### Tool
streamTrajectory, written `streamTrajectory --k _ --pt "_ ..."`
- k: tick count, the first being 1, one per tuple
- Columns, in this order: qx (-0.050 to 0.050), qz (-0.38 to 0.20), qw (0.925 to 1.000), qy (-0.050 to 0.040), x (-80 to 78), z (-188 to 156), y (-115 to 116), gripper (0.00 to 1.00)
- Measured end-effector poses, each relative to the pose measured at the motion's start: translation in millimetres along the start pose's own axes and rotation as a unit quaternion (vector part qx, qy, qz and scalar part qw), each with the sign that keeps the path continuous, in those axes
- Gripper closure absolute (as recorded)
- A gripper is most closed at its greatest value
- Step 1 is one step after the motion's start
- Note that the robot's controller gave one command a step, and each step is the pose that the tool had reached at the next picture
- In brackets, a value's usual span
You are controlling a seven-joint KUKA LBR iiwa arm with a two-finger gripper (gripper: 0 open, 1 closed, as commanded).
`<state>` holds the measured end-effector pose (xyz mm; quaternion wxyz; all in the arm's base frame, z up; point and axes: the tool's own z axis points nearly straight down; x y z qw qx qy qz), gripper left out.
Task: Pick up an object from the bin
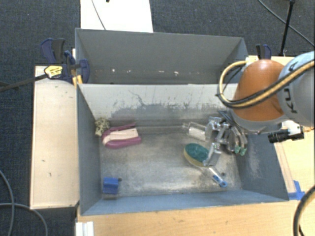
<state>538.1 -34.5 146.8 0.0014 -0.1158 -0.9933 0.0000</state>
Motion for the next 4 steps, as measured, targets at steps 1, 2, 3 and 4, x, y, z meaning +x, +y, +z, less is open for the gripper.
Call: streamTrajectory --k 1,2,3,4 --pt "0.0 0.099 0.995 0.0007 2.3 77 6 0.0" --pt "0.0 0.098 0.9952 -0.001 1.2 76 5 1.0" --pt "-0.002 0.089 0.996 -0.0074 -31.5 -7 16 1.0" --pt "-0.002 0.082 0.9966 -0.007 -34.3 -133 43 1.0"
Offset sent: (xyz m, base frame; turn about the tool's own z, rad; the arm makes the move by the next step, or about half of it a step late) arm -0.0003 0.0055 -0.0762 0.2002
